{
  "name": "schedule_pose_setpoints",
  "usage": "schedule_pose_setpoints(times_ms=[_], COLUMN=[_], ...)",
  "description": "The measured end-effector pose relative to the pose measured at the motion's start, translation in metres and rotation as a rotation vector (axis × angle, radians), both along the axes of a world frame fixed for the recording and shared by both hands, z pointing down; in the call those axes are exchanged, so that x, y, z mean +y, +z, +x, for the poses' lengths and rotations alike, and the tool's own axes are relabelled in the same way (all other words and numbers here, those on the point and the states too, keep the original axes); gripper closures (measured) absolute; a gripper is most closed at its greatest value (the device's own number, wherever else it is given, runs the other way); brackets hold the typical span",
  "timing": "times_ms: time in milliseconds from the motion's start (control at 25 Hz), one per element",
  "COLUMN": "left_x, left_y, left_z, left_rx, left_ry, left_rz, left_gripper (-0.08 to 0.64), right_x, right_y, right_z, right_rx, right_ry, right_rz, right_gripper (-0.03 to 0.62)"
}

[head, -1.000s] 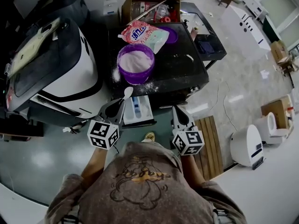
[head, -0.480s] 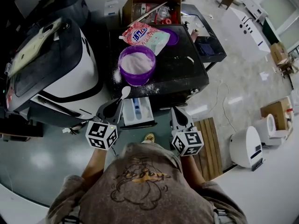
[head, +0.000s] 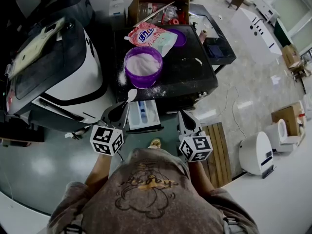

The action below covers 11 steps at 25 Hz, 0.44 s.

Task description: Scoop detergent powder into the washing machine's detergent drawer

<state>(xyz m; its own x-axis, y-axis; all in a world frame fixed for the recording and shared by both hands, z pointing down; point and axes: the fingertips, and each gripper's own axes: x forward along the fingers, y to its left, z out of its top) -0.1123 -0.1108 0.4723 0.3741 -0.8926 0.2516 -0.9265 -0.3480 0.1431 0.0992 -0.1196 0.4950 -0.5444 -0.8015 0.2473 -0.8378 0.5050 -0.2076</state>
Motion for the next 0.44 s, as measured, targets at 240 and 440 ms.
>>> schedule_pose_setpoints(times_ms=[240, 440], left_x=[0.0034, 0.003], left_y=[0.0011, 0.0012], left_z=[0.0001, 0.0025], left_rx=[-0.007, -0.008], left_ry=[0.001, 0.004], left_rz=[-0.007, -0.006], left_gripper=[0.537, 0.537], right_x=[0.0018, 0.0012], right_y=[-0.0017, -0.002], right_z=[-0.0005, 0.0007], right_rx=[-0.001, -0.001], right_ry=[-0.002, -0.002], right_rz=[0.001, 0.002], right_gripper=[0.601, 0.601])
